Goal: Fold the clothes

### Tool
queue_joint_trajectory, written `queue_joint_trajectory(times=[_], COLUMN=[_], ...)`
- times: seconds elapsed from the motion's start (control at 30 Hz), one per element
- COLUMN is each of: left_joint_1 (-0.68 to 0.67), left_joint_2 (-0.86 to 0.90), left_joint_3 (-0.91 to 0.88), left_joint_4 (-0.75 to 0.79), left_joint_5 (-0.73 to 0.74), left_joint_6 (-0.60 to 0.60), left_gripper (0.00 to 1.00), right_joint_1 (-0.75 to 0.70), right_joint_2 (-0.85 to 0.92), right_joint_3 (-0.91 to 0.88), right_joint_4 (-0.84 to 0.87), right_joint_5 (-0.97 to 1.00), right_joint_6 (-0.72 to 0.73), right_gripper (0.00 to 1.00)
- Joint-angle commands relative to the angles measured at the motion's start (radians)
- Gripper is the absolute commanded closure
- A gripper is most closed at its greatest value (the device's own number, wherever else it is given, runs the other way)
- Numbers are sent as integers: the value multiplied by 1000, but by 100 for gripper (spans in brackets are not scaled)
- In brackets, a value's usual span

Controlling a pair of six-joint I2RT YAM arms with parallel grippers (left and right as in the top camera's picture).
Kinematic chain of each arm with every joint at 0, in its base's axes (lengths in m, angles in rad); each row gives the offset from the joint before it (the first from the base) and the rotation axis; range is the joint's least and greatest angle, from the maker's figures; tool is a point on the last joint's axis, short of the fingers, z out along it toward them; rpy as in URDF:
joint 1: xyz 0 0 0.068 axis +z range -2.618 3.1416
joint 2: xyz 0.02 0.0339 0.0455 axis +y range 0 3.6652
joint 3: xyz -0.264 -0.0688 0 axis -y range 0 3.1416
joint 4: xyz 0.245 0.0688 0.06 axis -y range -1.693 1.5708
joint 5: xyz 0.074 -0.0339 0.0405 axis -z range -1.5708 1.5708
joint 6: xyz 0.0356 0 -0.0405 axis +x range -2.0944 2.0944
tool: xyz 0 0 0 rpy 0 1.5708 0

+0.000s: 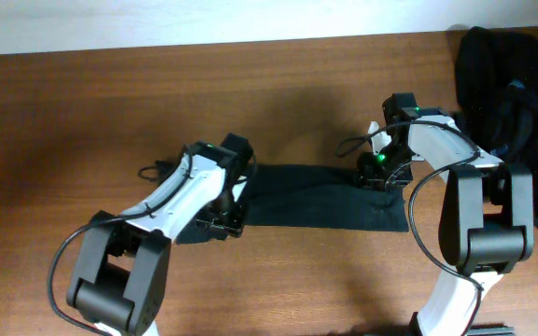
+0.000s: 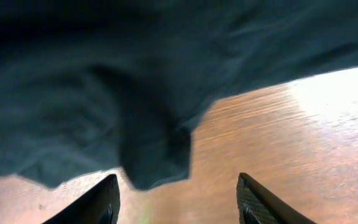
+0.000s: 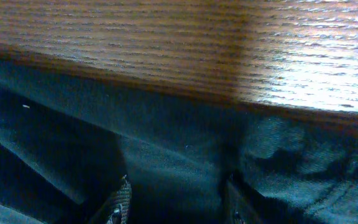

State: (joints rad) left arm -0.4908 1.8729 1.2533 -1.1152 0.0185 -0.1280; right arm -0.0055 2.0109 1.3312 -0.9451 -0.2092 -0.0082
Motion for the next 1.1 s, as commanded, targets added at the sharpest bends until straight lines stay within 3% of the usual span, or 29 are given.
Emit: queue_joint_trajectory(times=[0.0, 0.17, 0.43, 0.93, 1.07], left_joint_1=[-64, -138, -211, -216, -216], left_joint_2=[-14, -14, -14, -14, -14], left_joint_3=[-18, -21, -98, -202, -202], left_joint_4=[10, 20, 123, 223, 222], left_joint_5=[-83, -304, -482, -487, -486], left_joint_6=[69, 69, 69, 69, 69], left_gripper=[38, 35, 35, 37, 50], right_joint_1=[-1, -1, -1, -1, -1], right_joint_2=[6, 6, 6, 6, 6], right_joint_3=[-23, -23, -23, -23, -23], right_joint_4=[11, 11, 11, 10, 10], right_joint_5=[37, 37, 37, 37, 37], right_joint_6=[-6, -6, -6, -6, -6], right_gripper=[46, 46, 46, 45, 45])
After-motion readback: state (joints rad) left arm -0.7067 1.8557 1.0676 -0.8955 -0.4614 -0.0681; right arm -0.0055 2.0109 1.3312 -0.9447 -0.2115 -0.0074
